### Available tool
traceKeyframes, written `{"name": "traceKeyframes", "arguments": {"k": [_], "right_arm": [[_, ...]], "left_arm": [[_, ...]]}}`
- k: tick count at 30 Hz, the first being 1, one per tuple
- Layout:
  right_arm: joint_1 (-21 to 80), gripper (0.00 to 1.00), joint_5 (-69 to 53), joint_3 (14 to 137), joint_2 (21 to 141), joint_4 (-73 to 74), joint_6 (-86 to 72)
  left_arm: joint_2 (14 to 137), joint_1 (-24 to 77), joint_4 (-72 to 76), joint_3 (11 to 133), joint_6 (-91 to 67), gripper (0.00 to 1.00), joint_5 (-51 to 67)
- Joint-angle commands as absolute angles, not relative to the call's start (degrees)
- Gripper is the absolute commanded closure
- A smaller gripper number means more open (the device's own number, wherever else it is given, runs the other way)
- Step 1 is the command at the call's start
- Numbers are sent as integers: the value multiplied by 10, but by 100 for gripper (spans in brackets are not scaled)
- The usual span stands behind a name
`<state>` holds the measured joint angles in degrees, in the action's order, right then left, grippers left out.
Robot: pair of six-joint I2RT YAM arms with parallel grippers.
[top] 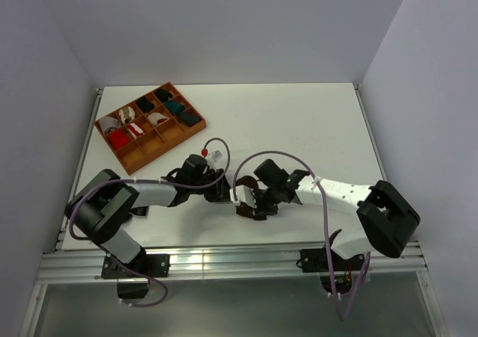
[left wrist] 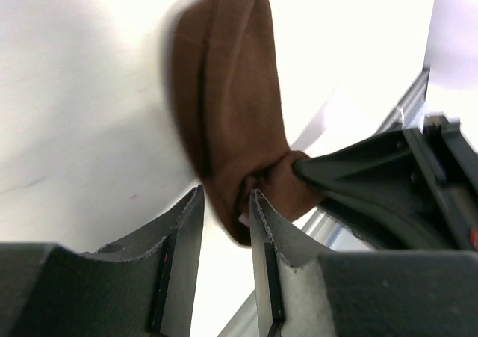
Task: Roll the socks
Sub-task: Roll the sock at the center of the board.
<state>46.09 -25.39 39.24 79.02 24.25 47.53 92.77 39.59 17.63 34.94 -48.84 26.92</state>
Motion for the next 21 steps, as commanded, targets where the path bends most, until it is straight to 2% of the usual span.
{"name": "traceKeyframes", "arguments": {"k": [1,7,11,15,21], "right_arm": [[428,80,-312,434,823,351,491],[382,79,-367,545,930,470,520],[340,79,-400,669,1053,568,542],[322,78,-437,768,1146,683,558],[315,78,-429,841,1224,724,556]], "left_arm": [[865,389,274,296,-489,64,204],[763,391,344,218,-455,66,135],[702,408,370,178,-418,69,74],[661,494,405,140,-340,62,-34],[657,572,430,137,-231,55,-142]]}}
